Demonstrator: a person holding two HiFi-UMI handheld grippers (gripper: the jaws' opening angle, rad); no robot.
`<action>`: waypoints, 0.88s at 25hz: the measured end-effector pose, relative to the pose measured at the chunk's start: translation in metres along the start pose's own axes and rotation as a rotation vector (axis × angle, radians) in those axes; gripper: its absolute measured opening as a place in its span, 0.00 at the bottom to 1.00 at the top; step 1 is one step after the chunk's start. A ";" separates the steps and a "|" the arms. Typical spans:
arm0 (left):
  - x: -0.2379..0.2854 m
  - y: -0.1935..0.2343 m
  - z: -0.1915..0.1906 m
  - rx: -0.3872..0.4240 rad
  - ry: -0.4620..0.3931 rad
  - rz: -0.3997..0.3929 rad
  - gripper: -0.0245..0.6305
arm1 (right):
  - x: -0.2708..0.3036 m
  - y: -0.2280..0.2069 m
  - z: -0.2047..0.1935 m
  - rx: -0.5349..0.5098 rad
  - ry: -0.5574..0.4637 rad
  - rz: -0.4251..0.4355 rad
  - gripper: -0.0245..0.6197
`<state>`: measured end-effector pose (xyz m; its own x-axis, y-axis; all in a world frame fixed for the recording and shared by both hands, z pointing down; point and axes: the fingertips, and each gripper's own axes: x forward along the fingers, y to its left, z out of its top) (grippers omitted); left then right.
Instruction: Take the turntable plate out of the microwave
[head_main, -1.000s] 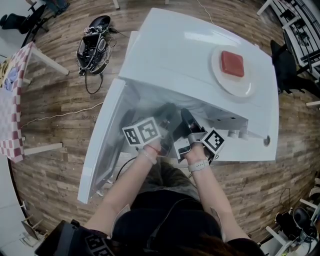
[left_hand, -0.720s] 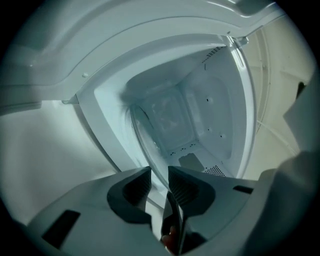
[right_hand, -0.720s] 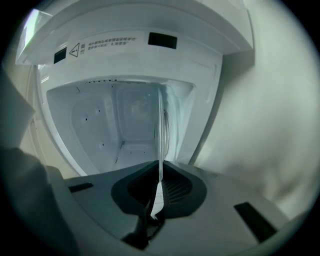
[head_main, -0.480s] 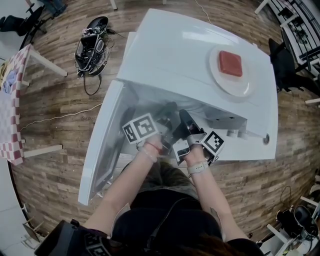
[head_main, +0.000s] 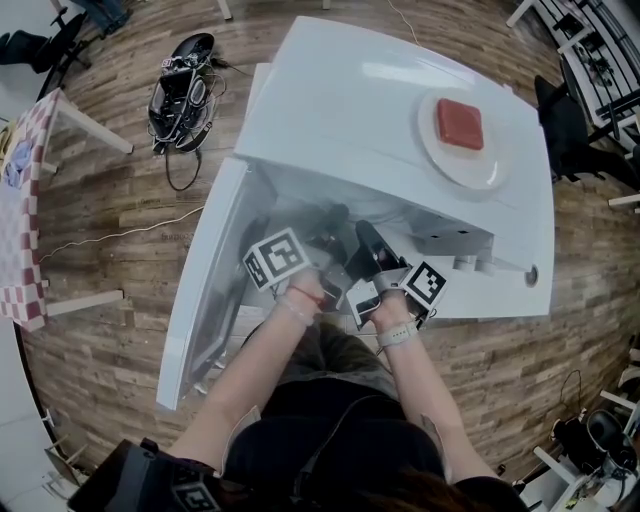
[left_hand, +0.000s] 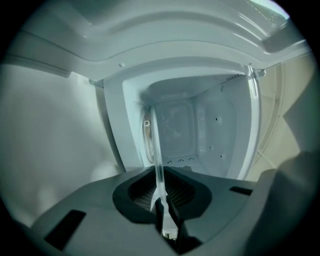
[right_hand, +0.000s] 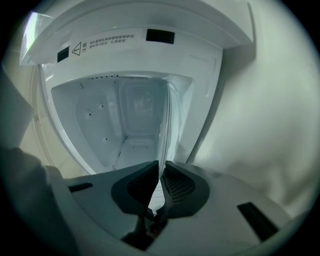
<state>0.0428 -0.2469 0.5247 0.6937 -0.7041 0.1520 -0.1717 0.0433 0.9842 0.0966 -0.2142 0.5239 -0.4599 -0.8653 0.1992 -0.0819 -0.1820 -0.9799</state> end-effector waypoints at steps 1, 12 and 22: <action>-0.001 0.000 0.000 -0.017 -0.005 -0.004 0.12 | -0.001 0.000 0.001 0.001 -0.006 0.001 0.10; -0.011 -0.001 -0.001 -0.050 -0.023 -0.041 0.11 | -0.003 -0.008 0.036 0.067 -0.100 0.014 0.15; -0.021 -0.005 -0.014 -0.076 -0.015 -0.070 0.11 | 0.001 -0.009 0.036 0.110 -0.111 0.039 0.13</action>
<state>0.0389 -0.2218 0.5180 0.6912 -0.7180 0.0817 -0.0691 0.0469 0.9965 0.1286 -0.2299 0.5334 -0.3597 -0.9179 0.1674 0.0344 -0.1924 -0.9807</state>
